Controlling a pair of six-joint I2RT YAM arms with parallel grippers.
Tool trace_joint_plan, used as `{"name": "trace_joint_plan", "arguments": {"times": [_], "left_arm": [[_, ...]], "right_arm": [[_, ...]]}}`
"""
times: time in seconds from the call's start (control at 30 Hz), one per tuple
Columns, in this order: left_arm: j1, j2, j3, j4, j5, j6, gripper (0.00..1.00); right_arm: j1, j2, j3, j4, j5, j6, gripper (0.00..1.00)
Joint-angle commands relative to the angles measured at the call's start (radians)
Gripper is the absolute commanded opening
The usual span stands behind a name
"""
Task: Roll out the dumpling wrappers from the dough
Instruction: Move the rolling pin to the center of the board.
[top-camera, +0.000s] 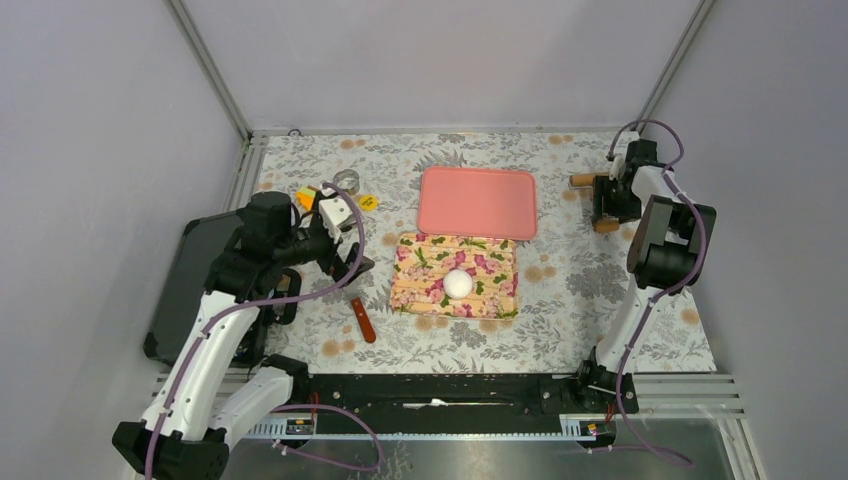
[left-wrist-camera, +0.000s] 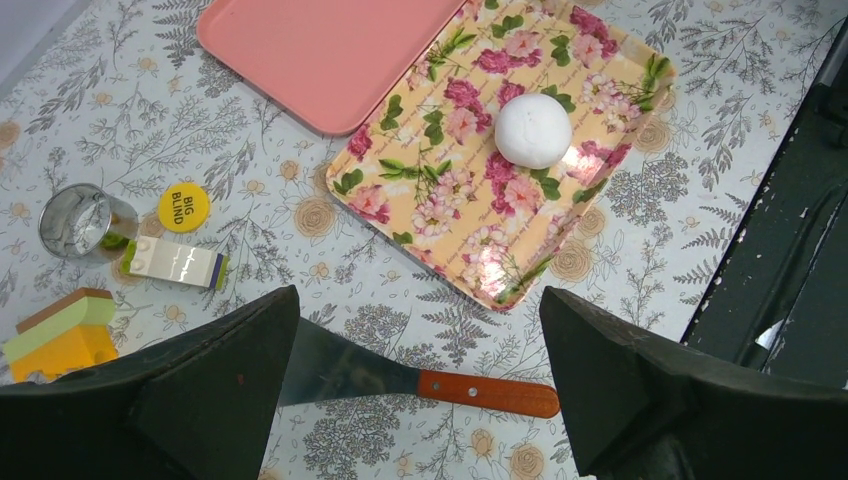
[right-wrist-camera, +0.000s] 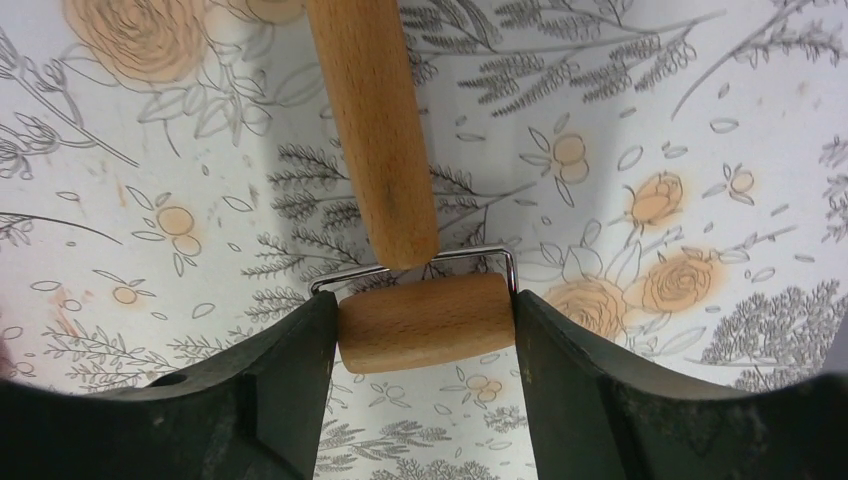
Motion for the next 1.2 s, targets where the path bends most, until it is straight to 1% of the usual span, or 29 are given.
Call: {"name": "trace_joint_plan", "arguments": {"times": [0.0, 0.23, 0.33, 0.57, 0.77, 0.97, 1.1, 1.13, 1.17], "left_arm": [[-0.005, 0.008, 0.041, 0.048, 0.019, -0.002, 0.99], [-0.007, 0.008, 0.046, 0.048, 0.023, -0.002, 0.99], [-0.007, 0.013, 0.054, 0.048, 0.036, -0.008, 0.99], [-0.015, 0.023, 0.062, 0.081, 0.06, -0.042, 0.99], [-0.054, 0.083, 0.094, 0.115, 0.021, -0.053, 0.99], [-0.105, 0.199, 0.184, 0.147, 0.012, -0.087, 0.99], [-0.142, 0.254, 0.218, 0.151, 0.026, -0.115, 0.99], [-0.15, 0.26, 0.216, 0.16, 0.03, -0.12, 0.99], [-0.156, 0.261, 0.211, 0.17, 0.03, -0.124, 0.99]], "right_arm": [[0.012, 0.044, 0.035, -0.072, -0.093, -0.05, 0.38], [0.019, -0.042, 0.054, -0.136, -0.08, -0.151, 0.45], [0.018, -0.081, 0.069, -0.161, -0.077, -0.18, 0.43], [0.021, -0.164, 0.026, -0.173, -0.17, -0.221, 0.37], [0.039, -0.258, -0.125, -0.142, -0.172, -0.393, 0.37], [0.053, -0.358, -0.331, -0.091, -0.067, -0.565, 0.39], [0.053, -0.41, -0.47, -0.017, 0.013, -0.652, 0.45], [0.053, -0.42, -0.493, -0.006, 0.024, -0.664, 0.48], [0.053, -0.429, -0.506, -0.001, 0.027, -0.668, 0.53]]}}
